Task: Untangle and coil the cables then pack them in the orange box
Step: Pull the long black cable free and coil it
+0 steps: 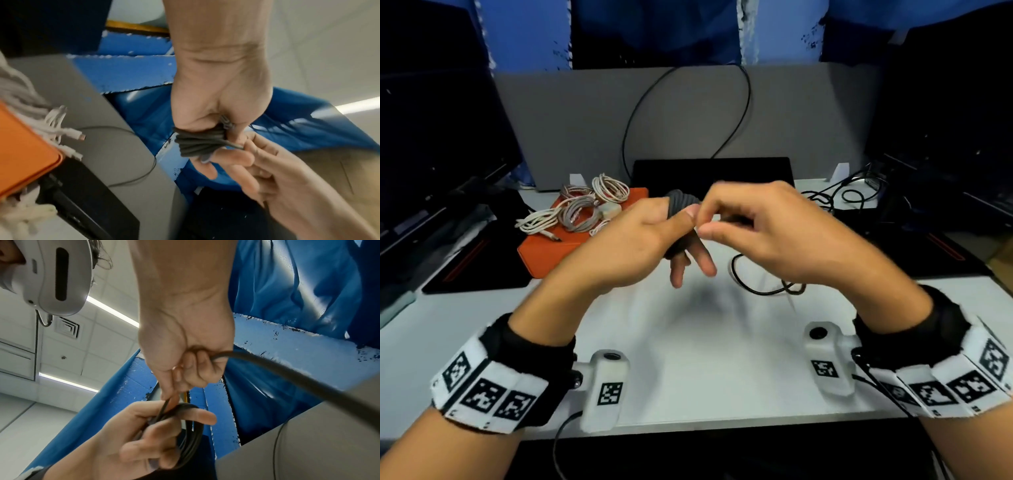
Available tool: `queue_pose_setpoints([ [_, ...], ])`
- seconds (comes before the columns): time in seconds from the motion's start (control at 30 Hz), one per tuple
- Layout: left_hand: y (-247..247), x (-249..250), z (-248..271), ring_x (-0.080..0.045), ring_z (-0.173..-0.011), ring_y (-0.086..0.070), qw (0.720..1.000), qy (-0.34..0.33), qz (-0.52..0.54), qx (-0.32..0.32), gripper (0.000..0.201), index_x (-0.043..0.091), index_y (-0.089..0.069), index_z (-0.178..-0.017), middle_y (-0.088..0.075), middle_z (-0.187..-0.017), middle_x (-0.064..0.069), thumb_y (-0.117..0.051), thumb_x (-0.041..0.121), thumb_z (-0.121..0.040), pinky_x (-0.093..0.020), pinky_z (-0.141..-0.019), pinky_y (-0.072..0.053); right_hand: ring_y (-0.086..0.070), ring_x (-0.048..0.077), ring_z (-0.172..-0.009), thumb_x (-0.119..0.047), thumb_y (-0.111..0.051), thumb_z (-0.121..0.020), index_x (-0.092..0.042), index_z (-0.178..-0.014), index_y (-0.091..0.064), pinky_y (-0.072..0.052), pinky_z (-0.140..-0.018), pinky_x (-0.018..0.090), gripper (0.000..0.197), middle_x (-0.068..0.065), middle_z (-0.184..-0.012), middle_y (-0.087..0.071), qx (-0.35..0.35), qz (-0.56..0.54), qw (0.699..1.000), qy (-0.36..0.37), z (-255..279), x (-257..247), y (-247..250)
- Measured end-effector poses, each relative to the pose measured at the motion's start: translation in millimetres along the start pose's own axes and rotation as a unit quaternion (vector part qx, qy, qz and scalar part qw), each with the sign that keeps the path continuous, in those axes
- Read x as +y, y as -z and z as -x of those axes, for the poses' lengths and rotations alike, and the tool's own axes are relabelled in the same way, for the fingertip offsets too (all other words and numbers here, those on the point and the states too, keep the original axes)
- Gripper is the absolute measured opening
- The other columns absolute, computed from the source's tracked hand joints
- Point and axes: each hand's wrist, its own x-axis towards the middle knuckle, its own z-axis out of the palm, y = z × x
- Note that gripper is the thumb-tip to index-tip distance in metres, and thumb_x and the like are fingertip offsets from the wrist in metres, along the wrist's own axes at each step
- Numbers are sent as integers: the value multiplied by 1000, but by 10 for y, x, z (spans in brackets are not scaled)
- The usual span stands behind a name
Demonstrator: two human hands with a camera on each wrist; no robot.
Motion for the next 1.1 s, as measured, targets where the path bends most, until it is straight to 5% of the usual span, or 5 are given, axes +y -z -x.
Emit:
queue_pose_setpoints([
  [0.13,54,29,42,-29,-43,-43,993,-9,79,-87,63,20,-74,-66,-51,-43,-2,-32,37,-111,-48,-62,-46,-48,5,-55,-28,-69,-99,-17,-101,-60,-37,-60,15,15,0,-64,-55,52,-119,991,-13,-13,50,54],
  [0.33,31,-81,40,-8,-36,-49,924,-51,342,-165,34,5,-66,-94,-48,-44,8,-49,33,-105,-29,-69,-53,-69,5,-106,-35,-45,-109,-26,-121,-73,-53,-98,36,32,-19,-99,-74,37,-147,988,23,-49,96,-89],
  [0.63,-281,60,44,-27,-73,-76,836,-44,490,-243,46,18,-56,-77,-69,-57,-1,-32,41,-108,-36,-95,-51,-69,17,-65,-49,-28,-108,-9,-73,-67,-54,-65,43,66,2,-65,-70,141,-177,973,-36,-11,-3,-341],
  [0.93,-164,200,6,-19,-72,-69,783,-75,617,-28,55,-16,-42,-143,-58,-62,-4,-35,27,-110,-33,-99,-54,-44,-1,-51,-39,-28,-113,-25,-69,-49,-34,-54,12,52,-18,-53,-48,53,-245,964,-85,-88,116,-302],
  [1.1,-20,73,-97,-18,-89,-74,886,-65,422,184,42,-3,-51,-135,-71,-81,5,-33,27,-111,-33,-92,-54,-56,5,-78,-39,-37,-111,-20,-108,-57,-45,-76,33,29,-11,-80,-56,-192,-14,979,-69,-66,164,-433],
])
